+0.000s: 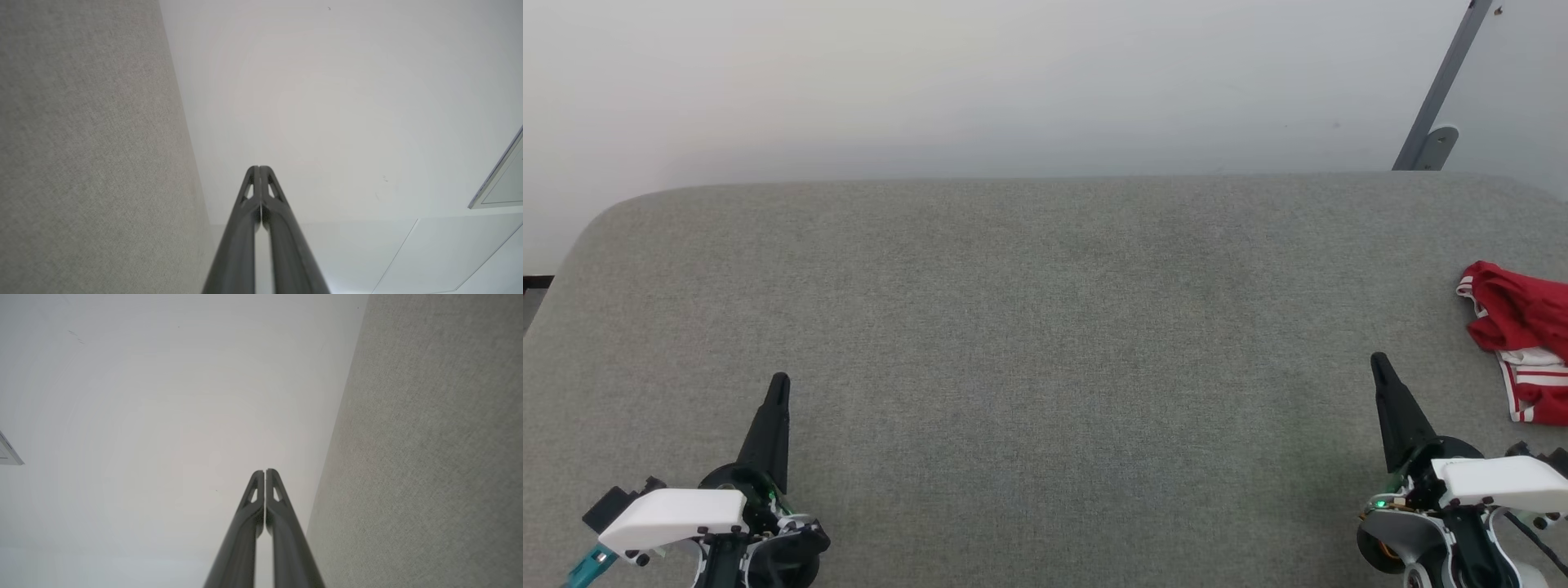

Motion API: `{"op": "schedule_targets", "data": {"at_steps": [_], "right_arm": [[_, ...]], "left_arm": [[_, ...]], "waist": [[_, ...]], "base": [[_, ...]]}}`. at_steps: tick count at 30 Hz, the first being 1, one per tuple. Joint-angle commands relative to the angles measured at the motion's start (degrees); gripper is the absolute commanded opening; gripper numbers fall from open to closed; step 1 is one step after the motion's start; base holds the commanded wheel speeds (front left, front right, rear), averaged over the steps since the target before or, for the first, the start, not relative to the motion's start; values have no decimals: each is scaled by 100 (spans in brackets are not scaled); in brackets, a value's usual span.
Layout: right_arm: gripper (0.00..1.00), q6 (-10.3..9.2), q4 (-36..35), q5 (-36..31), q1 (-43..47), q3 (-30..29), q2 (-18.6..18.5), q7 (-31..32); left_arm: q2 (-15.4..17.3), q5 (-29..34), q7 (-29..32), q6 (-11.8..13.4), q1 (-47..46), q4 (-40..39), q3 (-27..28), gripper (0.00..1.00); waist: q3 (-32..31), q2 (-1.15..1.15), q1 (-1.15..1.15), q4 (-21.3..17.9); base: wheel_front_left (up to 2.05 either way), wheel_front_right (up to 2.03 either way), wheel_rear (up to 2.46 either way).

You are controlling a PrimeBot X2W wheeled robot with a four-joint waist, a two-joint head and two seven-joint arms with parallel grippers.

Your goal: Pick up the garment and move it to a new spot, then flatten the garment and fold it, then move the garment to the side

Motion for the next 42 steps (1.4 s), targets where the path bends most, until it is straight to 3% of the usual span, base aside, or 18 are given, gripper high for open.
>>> {"op": "schedule_targets", "data": {"at_steps": [1,42], "right_arm": [[0,2,7,19,-21,-6,12,9],[0,2,6,16,-21,-10,13,11]], "left_arm": [[-6,5,20,12,-82,-2,15,0],[-41,57,56,12,-85,0,64,0]], "waist": [[0,0,0,0],[0,0,0,0]], "base": [[0,0,0],[0,0,0]]}}
